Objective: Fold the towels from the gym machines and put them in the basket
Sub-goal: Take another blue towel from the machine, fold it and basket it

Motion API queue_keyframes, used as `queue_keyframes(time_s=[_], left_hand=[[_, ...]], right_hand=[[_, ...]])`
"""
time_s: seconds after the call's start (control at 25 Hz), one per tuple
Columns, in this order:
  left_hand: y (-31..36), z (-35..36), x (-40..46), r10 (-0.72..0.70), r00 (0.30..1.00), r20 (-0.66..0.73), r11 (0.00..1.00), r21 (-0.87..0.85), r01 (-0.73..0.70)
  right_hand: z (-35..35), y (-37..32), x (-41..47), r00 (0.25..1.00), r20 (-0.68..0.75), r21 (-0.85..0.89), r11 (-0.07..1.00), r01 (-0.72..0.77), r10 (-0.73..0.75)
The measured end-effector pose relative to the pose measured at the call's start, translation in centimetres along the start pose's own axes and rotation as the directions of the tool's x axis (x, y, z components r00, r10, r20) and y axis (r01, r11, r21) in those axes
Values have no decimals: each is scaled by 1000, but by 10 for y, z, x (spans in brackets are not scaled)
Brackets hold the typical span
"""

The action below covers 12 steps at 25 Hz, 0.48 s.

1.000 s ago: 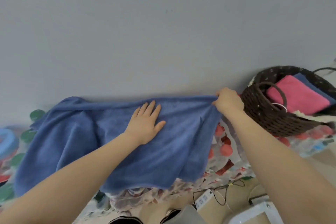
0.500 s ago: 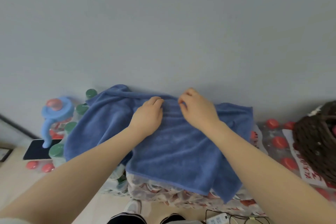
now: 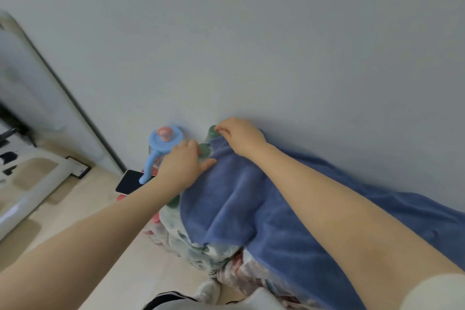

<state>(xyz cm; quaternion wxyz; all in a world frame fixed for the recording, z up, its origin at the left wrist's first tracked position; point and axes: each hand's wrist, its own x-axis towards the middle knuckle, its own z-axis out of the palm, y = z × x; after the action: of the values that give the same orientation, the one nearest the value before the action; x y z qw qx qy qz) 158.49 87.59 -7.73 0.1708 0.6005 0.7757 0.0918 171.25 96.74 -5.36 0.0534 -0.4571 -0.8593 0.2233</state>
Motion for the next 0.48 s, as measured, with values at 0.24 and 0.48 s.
queue_keyframes(time_s=[0.24, 0.48], left_hand=[[-16, -4, 11, 101, 989, 112, 960, -271, -67], [-9, -11, 15, 276, 956, 97, 849, -491, -196]], right_hand=[[-6, -19, 13, 965, 254, -332, 931, 151, -66], [-45, -34, 17, 922, -355, 332, 943, -31, 155]])
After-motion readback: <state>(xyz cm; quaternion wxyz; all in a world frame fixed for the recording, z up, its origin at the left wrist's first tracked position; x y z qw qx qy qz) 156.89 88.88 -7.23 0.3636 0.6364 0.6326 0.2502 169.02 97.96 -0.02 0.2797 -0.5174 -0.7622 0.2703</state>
